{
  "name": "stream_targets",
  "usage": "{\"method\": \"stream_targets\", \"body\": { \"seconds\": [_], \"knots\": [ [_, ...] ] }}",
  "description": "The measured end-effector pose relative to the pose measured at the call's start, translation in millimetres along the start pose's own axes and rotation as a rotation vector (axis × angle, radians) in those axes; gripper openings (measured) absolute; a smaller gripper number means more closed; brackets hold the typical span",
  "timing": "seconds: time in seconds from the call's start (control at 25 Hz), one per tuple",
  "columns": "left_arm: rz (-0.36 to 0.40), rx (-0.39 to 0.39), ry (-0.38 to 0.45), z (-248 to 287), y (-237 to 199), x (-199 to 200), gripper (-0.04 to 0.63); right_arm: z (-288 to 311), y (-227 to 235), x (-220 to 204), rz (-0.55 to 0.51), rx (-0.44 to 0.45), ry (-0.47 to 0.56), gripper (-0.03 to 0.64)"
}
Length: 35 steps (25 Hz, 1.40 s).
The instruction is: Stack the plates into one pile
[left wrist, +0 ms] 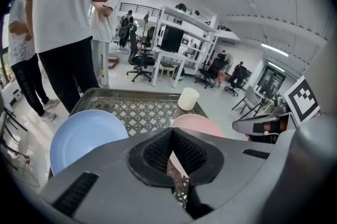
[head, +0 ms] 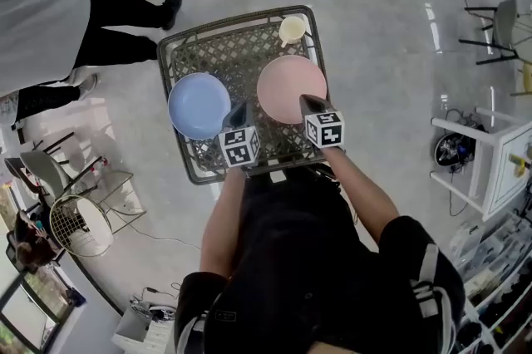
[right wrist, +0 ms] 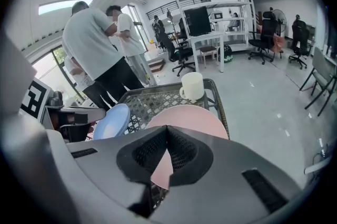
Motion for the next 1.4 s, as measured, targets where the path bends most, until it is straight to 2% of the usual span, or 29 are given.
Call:
{"method": "stream_targets", "body": {
  "seconds": [0.28, 0.52, 0.64, 0.72, 0.96, 1.12, 1.28, 1.4],
  "knots": [
    [0.036, -0.047, -0.054, 33, 30, -17, 0.015, -7, 53, -28, 0.071, -0.072, -0.017, 0.009],
    [-0.012, -0.030, -0.123, 60, 27, -41, 0.023, 3, 83, -55, 0.102, -0.125, -0.089, 0.011],
    [-0.034, -0.037, -0.182, 73, 24, -56, 0.161, 17, 95, -69, 0.101, -0.140, -0.139, 0.051],
    [-0.034, -0.034, -0.224, 82, 22, -67, 0.170, 24, 102, -76, 0.116, -0.150, -0.161, 0.069],
    [-0.058, -0.004, -0.323, 100, 12, -98, 0.176, 42, 112, -91, 0.155, -0.159, -0.204, 0.072],
    [-0.103, 0.004, -0.337, 108, 6, -104, 0.175, 51, 117, -97, 0.180, -0.165, -0.231, 0.072],
    [-0.097, -0.001, -0.349, 112, 7, -107, 0.108, 53, 113, -97, 0.190, -0.149, -0.238, 0.054],
    [-0.085, -0.003, -0.351, 113, 7, -105, 0.097, 53, 113, -98, 0.192, -0.156, -0.246, 0.050]
  ]
}}
Point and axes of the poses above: the fingertips, and each gripper's own axes: z forward along the fingers, y to its right, x out of its top, the point moved 4 cm from there along -z, backward along the fingers, and after that the axes turned 6 degrees about -x, right-handed, at the moved point
